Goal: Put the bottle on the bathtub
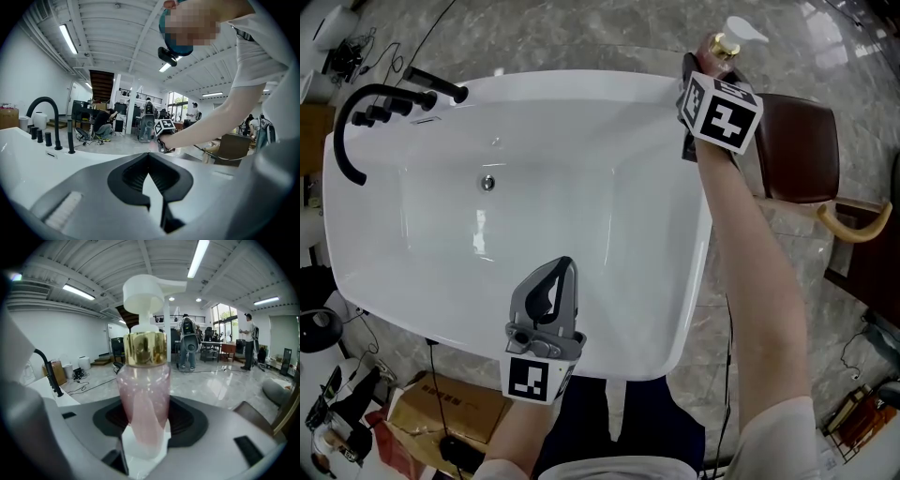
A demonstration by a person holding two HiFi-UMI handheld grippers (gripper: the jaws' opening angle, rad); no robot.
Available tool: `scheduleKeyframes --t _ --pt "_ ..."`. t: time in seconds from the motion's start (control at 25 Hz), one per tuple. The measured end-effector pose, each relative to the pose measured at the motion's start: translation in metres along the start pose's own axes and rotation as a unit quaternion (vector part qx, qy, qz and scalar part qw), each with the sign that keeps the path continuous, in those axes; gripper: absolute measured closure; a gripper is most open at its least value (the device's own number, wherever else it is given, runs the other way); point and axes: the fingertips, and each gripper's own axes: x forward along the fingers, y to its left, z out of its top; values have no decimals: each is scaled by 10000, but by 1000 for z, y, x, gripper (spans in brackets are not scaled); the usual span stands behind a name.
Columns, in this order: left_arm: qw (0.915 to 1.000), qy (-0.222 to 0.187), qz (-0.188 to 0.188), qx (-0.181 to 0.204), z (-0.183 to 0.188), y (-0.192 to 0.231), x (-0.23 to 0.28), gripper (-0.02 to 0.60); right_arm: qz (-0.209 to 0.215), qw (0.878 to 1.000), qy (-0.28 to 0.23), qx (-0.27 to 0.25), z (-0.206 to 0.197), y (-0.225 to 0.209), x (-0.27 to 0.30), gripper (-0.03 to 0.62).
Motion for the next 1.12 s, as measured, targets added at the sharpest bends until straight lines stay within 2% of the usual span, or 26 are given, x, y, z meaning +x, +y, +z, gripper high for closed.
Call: scheduleKeyframes --t 0.16,0.44,0.56,0.68,0.96,1.12 --pt "9996 -225 49 137 9 4 -1 574 -35 10000 24 15 0 0 0 375" --pt "10000 61 5 -63 -2 3 -9 574 -129 9999 -6 7 0 1 0 372" --pt "10000 60 -18 -40 -2 2 -10 574 -36 9999 -76 -69 4 6 0 287" --pt "10000 23 -2 -19 1 1 -11 574 20 9998 -190 -76 6 7 -5 252" --pt "10000 -40 59 -8 7 2 -13 574 15 9995 -283 -144 3 2 -21 247" --pt "9999 -90 68 36 11 2 -16 574 24 9990 -210 -389 -8 2 -43 247"
